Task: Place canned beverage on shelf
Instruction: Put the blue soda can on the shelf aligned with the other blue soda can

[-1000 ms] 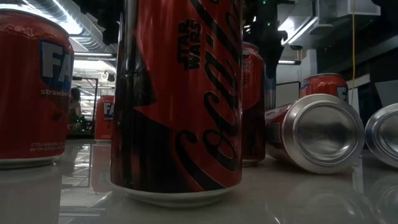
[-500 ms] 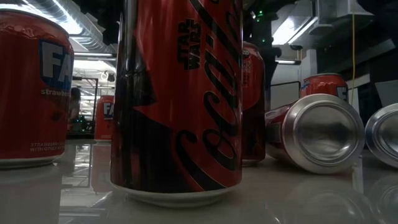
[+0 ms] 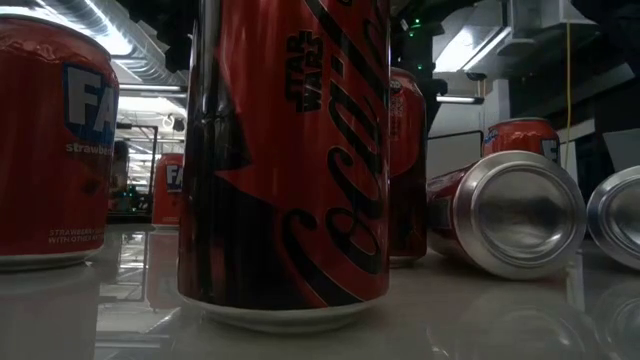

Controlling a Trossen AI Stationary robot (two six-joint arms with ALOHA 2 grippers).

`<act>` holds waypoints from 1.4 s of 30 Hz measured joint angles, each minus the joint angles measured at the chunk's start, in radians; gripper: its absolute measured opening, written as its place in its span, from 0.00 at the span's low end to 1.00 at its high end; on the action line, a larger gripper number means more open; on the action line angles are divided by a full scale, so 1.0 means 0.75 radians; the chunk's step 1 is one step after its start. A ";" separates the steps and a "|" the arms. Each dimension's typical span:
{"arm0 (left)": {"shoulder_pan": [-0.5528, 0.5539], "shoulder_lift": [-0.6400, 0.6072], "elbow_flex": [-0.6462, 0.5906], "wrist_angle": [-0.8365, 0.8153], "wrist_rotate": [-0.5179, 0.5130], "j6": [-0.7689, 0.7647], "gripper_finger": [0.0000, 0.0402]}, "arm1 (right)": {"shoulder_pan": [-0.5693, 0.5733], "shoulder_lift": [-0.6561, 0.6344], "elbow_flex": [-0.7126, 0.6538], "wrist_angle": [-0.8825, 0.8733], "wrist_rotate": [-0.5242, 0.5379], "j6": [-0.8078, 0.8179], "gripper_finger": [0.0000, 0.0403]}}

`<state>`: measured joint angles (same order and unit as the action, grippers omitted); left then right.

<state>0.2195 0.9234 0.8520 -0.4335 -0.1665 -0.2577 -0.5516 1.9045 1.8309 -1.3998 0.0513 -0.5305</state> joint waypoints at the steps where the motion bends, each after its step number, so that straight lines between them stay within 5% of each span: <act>1: 0.000 0.000 0.000 0.000 0.000 0.000 0.73 | -0.002 0.000 0.000 0.000 0.000 -0.001 0.57; 42: 0.000 0.000 0.000 -0.001 0.000 0.000 0.73 | -0.033 0.015 0.001 -0.005 -0.025 -0.002 0.57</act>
<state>0.2194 0.9234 0.8520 -0.4339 -0.1663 -0.2577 -0.5762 1.9160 1.8313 -1.4036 0.0322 -0.5323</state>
